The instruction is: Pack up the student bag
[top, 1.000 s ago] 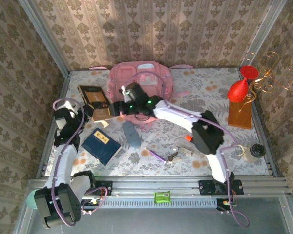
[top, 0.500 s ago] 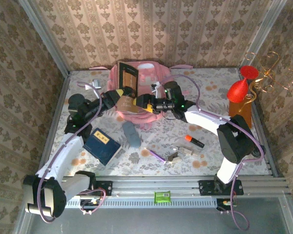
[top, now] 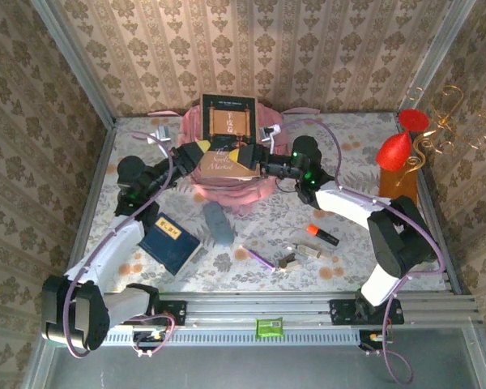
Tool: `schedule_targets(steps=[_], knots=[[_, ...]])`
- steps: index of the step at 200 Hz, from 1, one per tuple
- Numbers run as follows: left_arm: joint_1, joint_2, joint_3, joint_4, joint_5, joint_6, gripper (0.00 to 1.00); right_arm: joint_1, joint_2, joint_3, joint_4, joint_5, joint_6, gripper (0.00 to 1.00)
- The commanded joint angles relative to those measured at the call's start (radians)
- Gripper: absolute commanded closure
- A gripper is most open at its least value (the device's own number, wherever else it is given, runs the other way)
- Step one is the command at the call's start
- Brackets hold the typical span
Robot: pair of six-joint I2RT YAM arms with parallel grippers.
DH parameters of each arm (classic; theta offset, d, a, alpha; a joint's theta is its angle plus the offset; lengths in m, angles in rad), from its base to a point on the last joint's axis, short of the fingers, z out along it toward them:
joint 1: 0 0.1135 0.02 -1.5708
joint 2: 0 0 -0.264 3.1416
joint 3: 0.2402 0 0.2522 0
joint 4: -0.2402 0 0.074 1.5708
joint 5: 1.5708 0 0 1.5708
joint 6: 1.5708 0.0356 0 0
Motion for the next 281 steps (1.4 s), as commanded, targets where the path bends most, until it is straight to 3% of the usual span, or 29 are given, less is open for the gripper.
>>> schedule_targets(steps=[1, 36, 133, 162, 227, 247, 266, 281], knots=[[-0.008, 0.004, 0.045, 0.142, 0.021, -0.059, 1.00, 0.006, -0.019, 0.019, 0.126, -0.029, 0.028, 0.00], [0.002, 0.019, 0.038, 0.138, 0.010, -0.071, 1.00, -0.005, -0.022, 0.016, 0.239, -0.028, 0.080, 0.01], [0.065, 0.043, -0.006, 0.071, -0.006, -0.047, 1.00, -0.073, -0.039, -0.066, 0.349, 0.019, 0.171, 0.22], [0.060, 0.049, 0.001, 0.021, 0.007, -0.001, 1.00, -0.073, -0.028, -0.039, 0.276, 0.027, 0.165, 0.35], [0.028, 0.134, 0.002, -0.061, 0.006, 0.095, 1.00, -0.095, -0.015, -0.056, 0.189, 0.041, 0.157, 0.85], [0.020, 0.174, 0.012, -0.121, -0.006, 0.166, 0.81, -0.131, -0.032, -0.089, 0.148, 0.047, 0.151, 0.99], [0.015, 0.204, 0.019, -0.209, -0.055, 0.306, 0.58, -0.190, -0.074, -0.124, 0.035, 0.052, 0.105, 1.00], [-0.008, 0.227, 0.054, -0.351, -0.140, 0.480, 0.47, -0.246, -0.132, -0.139, -0.153, 0.070, 0.010, 1.00]])
